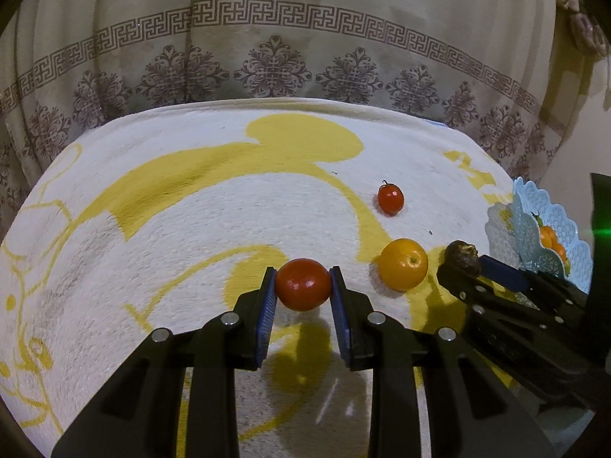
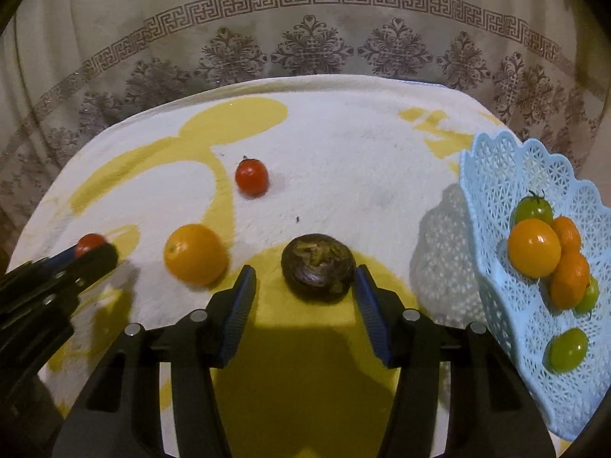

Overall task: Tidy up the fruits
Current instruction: 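Grasp a red cherry tomato with the left tool while the right tool grasps the dark fruit, then carry both fruits over the blue basket and open both tools to release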

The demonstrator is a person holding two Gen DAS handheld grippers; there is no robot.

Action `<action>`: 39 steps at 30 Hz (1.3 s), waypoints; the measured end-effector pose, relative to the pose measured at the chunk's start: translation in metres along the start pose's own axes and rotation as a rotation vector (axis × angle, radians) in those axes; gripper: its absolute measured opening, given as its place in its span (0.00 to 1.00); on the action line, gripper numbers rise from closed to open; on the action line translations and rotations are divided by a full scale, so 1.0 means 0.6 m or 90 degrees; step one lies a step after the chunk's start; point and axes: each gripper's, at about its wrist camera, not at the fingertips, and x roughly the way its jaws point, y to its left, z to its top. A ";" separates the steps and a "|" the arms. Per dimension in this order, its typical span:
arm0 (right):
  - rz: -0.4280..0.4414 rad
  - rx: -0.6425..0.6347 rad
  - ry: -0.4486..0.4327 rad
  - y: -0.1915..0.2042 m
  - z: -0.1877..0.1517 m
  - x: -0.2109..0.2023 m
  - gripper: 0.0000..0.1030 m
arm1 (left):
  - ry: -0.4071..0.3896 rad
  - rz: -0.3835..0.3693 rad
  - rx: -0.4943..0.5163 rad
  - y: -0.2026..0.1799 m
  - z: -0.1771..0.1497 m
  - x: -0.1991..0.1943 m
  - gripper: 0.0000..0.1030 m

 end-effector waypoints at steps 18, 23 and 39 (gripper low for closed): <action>0.024 -0.020 -0.007 0.022 -0.009 -0.030 0.40 | -0.004 0.002 -0.017 0.007 0.003 -0.005 0.27; 0.042 -0.016 -0.021 0.025 -0.014 -0.065 0.40 | -0.014 -0.001 -0.020 0.006 0.005 -0.015 0.27; 0.068 -0.013 -0.061 0.028 -0.020 -0.158 0.40 | -0.046 -0.006 -0.014 -0.011 0.009 -0.051 0.27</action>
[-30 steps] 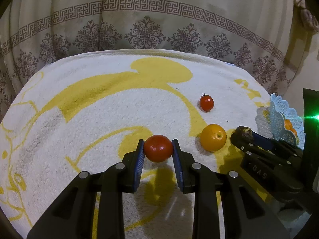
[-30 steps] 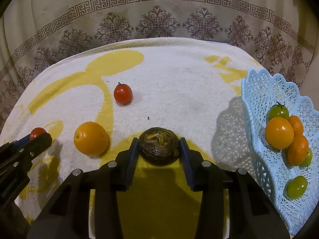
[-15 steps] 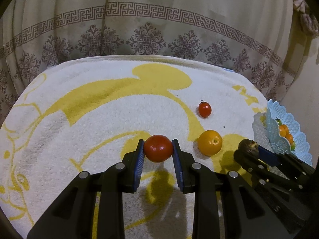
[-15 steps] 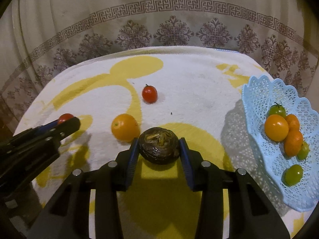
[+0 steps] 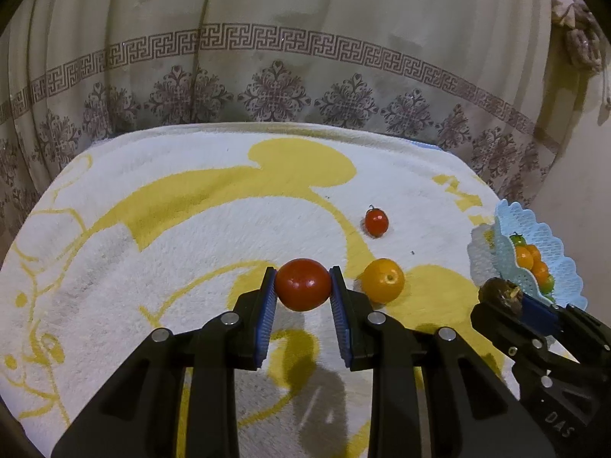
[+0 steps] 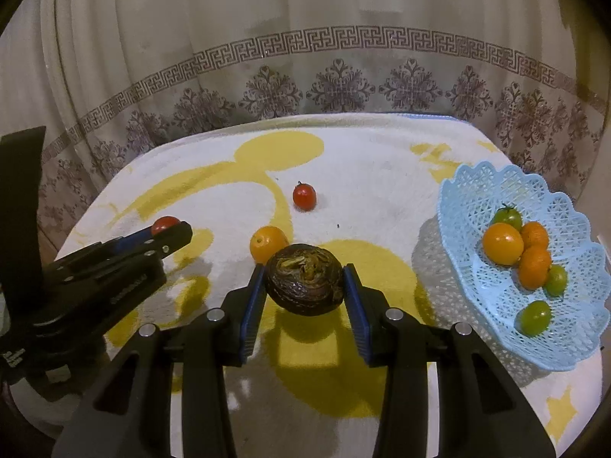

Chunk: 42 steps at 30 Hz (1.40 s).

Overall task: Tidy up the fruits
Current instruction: 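Carry both fruits over the blue basket and open both tools to release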

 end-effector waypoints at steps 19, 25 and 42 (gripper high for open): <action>-0.034 0.048 -0.058 -0.052 0.000 -0.095 0.40 | -0.035 -0.011 0.027 -0.039 -0.001 -0.042 0.27; -0.048 0.068 -0.073 -0.078 -0.006 -0.122 0.40 | -0.045 -0.018 0.043 -0.057 -0.002 -0.055 0.27; -0.057 0.123 -0.096 -0.144 -0.015 -0.162 0.40 | -0.068 -0.033 0.096 -0.125 -0.009 -0.099 0.27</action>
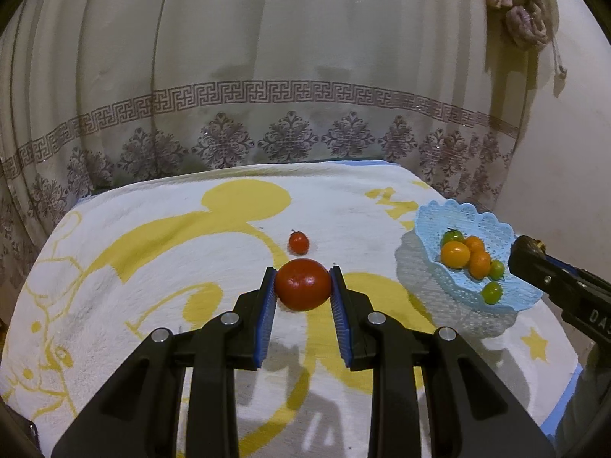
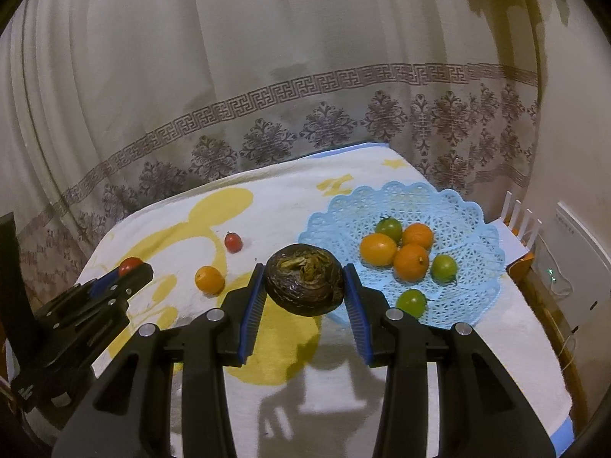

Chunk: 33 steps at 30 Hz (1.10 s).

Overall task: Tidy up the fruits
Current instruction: 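Carry both fruits over the blue basket and open both tools to release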

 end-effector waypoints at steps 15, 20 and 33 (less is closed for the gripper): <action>-0.010 0.052 -0.005 -0.076 0.002 -0.002 0.40 | 0.009 -0.014 0.048 -0.075 0.011 0.017 0.27; -0.013 0.065 -0.002 -0.100 0.001 0.004 0.40 | 0.016 -0.016 0.065 -0.102 0.013 0.029 0.27; -0.018 0.087 0.021 -0.162 -0.002 0.035 0.41 | 0.034 -0.031 0.103 -0.171 0.021 0.072 0.27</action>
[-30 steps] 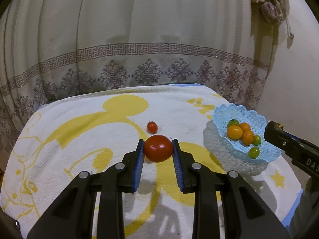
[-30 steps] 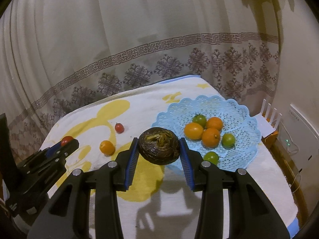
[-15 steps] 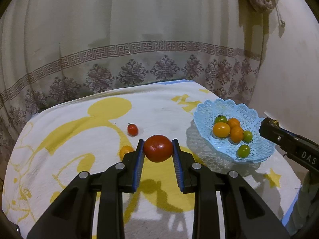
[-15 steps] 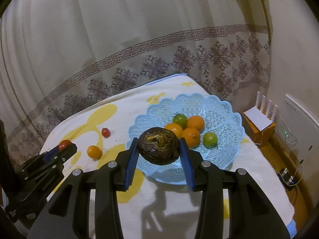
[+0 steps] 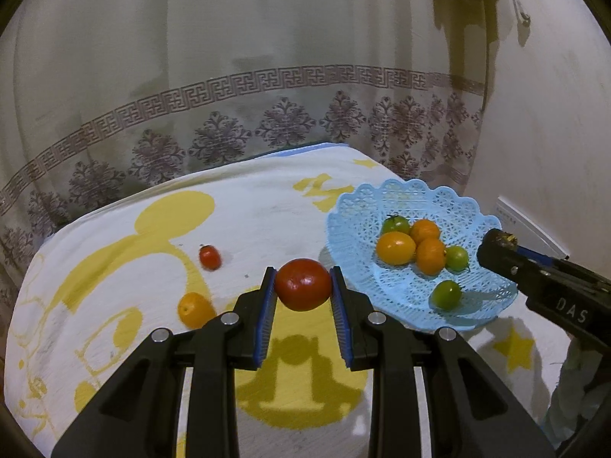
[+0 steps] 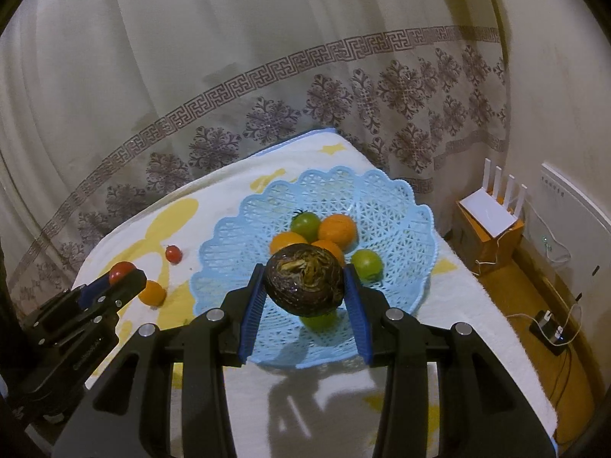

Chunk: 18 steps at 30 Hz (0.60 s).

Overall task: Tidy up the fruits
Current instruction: 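Carry both fruits over the blue basket and open both tools to release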

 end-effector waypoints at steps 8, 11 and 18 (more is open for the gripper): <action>-0.001 0.009 0.007 -0.022 0.005 0.016 0.41 | 0.006 -0.012 0.019 -0.030 0.011 0.023 0.27; 0.000 0.008 0.011 -0.023 0.005 0.022 0.41 | 0.009 -0.016 0.022 -0.037 0.013 0.033 0.27; 0.001 0.008 0.014 -0.024 0.006 0.028 0.41 | 0.014 -0.027 0.027 -0.047 0.016 0.047 0.27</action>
